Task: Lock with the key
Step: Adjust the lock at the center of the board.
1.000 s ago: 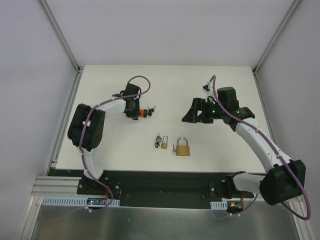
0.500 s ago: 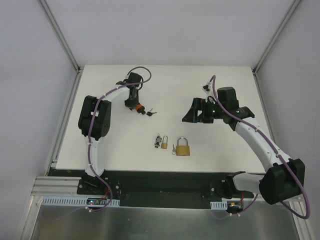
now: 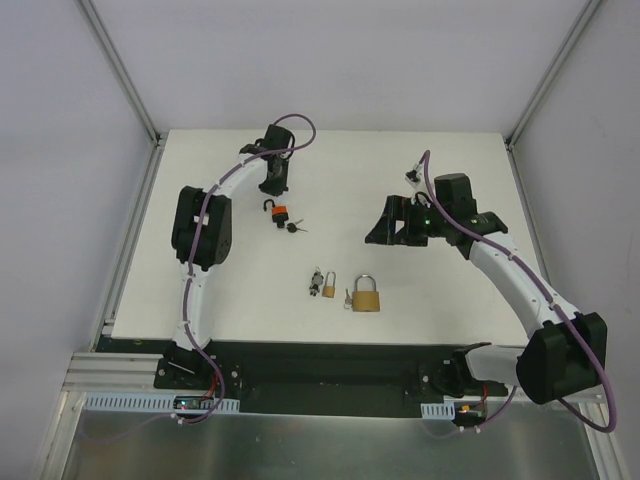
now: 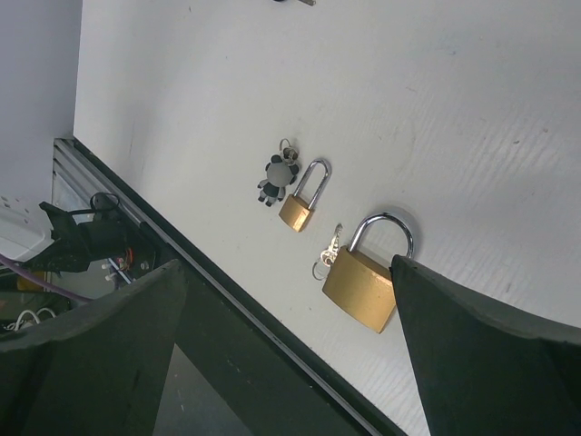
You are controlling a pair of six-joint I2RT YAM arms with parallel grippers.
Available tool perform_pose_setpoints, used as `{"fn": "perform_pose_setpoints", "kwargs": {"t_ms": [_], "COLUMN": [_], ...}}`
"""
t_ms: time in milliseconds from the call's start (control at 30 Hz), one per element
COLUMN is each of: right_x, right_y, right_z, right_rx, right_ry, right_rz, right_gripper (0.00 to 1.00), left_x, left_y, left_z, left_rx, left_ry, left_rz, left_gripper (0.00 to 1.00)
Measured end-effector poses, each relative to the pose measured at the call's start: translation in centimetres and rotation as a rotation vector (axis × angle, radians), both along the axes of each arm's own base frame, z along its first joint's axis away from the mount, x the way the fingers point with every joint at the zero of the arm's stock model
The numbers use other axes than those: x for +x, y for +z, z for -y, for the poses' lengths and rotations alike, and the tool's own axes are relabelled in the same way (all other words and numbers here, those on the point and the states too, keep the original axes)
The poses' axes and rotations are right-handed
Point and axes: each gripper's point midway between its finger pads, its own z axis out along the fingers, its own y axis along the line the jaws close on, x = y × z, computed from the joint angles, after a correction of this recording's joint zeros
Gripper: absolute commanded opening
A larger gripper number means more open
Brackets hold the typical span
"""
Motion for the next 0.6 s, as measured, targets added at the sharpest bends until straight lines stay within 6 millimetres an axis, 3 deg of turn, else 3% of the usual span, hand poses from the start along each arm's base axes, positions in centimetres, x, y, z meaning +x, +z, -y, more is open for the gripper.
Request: {"fn": "perform_pose_setpoints", "kwargs": {"t_ms": [33, 200, 300, 600], "right_x": [0.0, 0.1, 0.1, 0.2], "right_y": [-0.1, -0.1, -0.2, -0.5], "right_z": [0.0, 0.0, 0.1, 0.0], "right_rx": [-0.001, -0.001, -0.002, -0.004], "right_ry": [0.000, -0.002, -0.003, -0.003], "right_rz": [-0.002, -0.003, -0.005, -0.015], "right_gripper": [0.97, 0.97, 0.97, 0.96], "left_x": [0.1, -0.5, -1.9, -4.9], "left_y": [0.2, 0.3, 0.5, 2.3], "left_z": [0.3, 1.8, 2.1, 1.8], "left_rx": [-0.005, -0.033, -0.046, -0.087], "left_ry": [-0.014, -0.053, -0.041, 0.035], "left_rz": [0.003, -0.007, -0.023, -0.035], "left_gripper": [0.13, 0.62, 0.75, 0.73]}}
